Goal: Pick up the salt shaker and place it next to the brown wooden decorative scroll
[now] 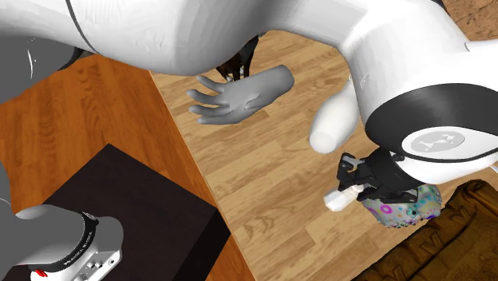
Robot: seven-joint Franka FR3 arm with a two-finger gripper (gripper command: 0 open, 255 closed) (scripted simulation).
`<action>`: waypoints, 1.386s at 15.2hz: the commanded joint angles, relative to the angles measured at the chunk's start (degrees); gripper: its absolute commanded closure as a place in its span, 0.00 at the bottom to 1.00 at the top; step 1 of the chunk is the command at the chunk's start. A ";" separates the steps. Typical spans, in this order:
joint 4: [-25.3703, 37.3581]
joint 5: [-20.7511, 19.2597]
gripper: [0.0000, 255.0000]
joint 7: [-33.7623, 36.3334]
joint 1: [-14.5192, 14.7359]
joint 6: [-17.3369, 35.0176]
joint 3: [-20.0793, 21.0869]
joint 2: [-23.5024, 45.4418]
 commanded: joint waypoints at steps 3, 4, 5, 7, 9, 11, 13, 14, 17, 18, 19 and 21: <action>-1.50 0.56 1.00 -0.39 0.05 2.11 0.34 0.75; -1.49 0.57 1.00 -0.39 0.05 2.11 0.34 0.75; -1.49 0.57 1.00 -0.39 0.05 2.11 0.34 0.75; -1.49 0.57 1.00 -0.39 0.05 2.11 0.34 0.75; -1.49 0.57 1.00 -0.39 0.04 2.11 0.34 0.75; -1.49 0.57 0.00 -0.39 0.05 2.11 0.34 0.75; -1.49 0.57 0.00 -0.39 0.05 2.11 0.34 0.75; -1.49 0.57 0.00 -0.39 0.05 2.11 0.34 0.75; 1.61 -0.05 0.00 0.15 -0.41 -1.35 -0.03 0.17; 3.35 -0.28 0.00 0.39 -0.73 -3.15 -0.17 0.00; 4.82 -0.43 0.00 0.58 -1.04 -4.61 -0.24 -0.08; 4.80 -0.43 0.00 0.58 -1.03 -4.61 -0.25 -0.08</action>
